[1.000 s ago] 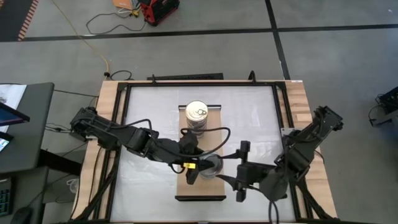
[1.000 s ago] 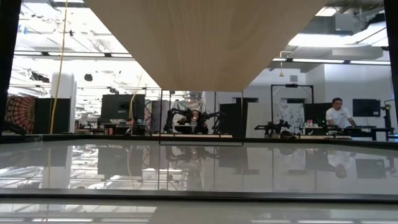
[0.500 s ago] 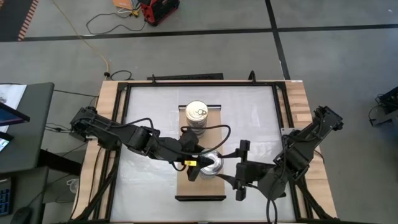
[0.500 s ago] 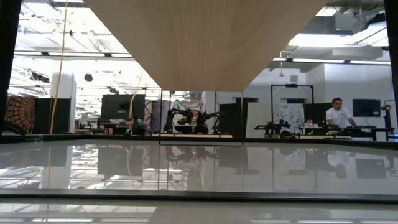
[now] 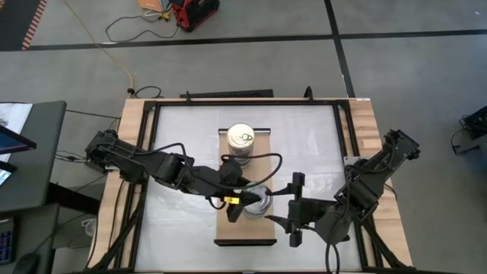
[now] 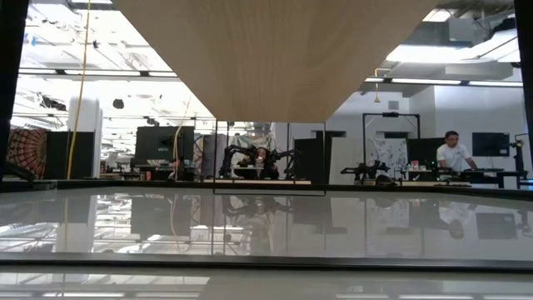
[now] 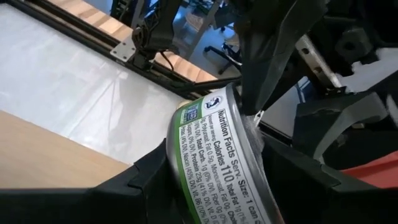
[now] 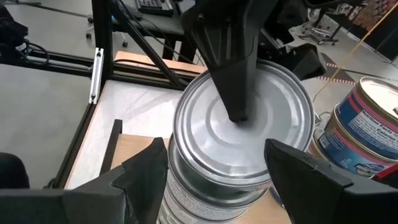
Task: Stack canned seafood by type on shelf
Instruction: Stack the green tuna can on top of the stacked green tuna cans on the shelf
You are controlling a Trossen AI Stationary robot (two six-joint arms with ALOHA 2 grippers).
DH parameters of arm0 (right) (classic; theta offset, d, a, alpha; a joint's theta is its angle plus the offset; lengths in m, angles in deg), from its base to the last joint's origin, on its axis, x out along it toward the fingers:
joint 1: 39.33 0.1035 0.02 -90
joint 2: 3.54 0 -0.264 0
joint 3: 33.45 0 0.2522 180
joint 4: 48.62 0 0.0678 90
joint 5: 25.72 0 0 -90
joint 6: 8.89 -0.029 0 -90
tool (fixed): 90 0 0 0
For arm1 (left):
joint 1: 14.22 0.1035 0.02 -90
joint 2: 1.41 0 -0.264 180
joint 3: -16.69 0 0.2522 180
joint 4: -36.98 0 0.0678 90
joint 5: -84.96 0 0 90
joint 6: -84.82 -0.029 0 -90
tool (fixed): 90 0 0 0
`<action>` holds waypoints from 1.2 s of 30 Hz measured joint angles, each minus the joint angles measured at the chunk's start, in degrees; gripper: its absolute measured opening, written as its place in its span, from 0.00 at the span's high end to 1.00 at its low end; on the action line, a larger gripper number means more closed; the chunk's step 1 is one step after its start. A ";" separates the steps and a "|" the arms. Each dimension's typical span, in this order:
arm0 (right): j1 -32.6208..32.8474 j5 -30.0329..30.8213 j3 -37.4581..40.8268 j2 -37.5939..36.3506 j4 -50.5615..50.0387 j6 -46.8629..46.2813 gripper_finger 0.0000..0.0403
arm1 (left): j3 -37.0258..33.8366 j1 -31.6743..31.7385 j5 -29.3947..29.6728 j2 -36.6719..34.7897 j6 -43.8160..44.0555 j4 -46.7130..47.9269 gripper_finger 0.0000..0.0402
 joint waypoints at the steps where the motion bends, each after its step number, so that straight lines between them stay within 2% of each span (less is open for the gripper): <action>1: 0.00 -0.04 0.00 0.00 -0.11 -0.11 0.25 | 0.00 -0.02 0.15 -0.02 -0.11 -0.26 0.44; 7: -0.15 -1.07 0.00 0.00 -0.25 -0.78 0.25 | 0.63 -0.15 -0.28 -0.04 -0.12 0.13 0.44; 12: -0.15 -1.29 0.00 0.00 -0.38 -1.50 0.25 | 0.66 -0.17 -2.97 -0.09 0.74 0.24 0.44; 22: -0.35 -2.42 0.00 0.00 -0.32 -1.28 0.25 | 0.72 -0.37 -3.51 -0.66 -3.21 1.49 0.44; 29: -0.43 -2.58 -0.07 -0.02 -0.33 -0.58 0.25 | 0.76 0.06 -3.55 -0.66 -2.07 3.88 0.44; 36: -0.39 -5.70 -0.99 -0.02 -0.91 2.19 0.25 | 0.76 1.59 -10.51 -0.66 -0.96 4.06 0.44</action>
